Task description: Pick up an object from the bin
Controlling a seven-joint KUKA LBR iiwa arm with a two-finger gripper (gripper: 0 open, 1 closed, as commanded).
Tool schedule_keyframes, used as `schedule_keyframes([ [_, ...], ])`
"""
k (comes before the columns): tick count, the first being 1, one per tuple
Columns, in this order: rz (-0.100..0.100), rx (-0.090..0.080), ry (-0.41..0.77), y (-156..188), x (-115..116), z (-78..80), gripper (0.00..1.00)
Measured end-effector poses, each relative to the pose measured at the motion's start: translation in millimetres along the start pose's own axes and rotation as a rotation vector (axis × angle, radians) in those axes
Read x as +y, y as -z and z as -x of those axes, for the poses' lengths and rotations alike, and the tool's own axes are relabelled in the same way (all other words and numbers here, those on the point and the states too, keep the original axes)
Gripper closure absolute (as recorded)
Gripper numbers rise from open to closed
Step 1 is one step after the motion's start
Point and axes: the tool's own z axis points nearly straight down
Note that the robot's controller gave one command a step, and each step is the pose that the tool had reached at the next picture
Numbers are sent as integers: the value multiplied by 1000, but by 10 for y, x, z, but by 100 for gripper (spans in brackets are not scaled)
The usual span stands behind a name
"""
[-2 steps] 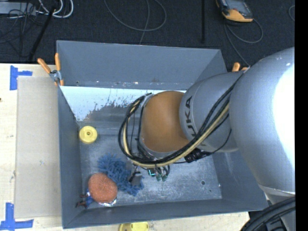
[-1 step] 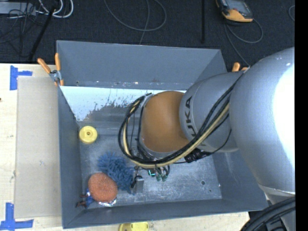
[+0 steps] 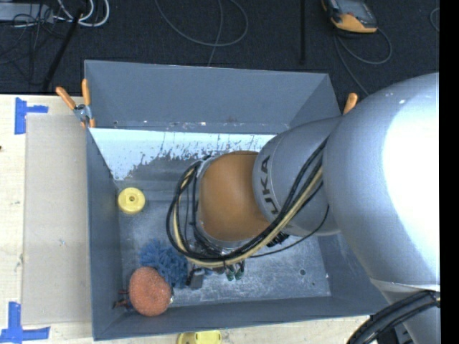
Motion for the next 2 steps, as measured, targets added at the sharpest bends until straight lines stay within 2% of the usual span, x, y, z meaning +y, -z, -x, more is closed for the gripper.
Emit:
schedule_keyframes([
  [1,0,0,1,0,0,0,100],
  [2,0,-3,16,1519,147,602,100],
])
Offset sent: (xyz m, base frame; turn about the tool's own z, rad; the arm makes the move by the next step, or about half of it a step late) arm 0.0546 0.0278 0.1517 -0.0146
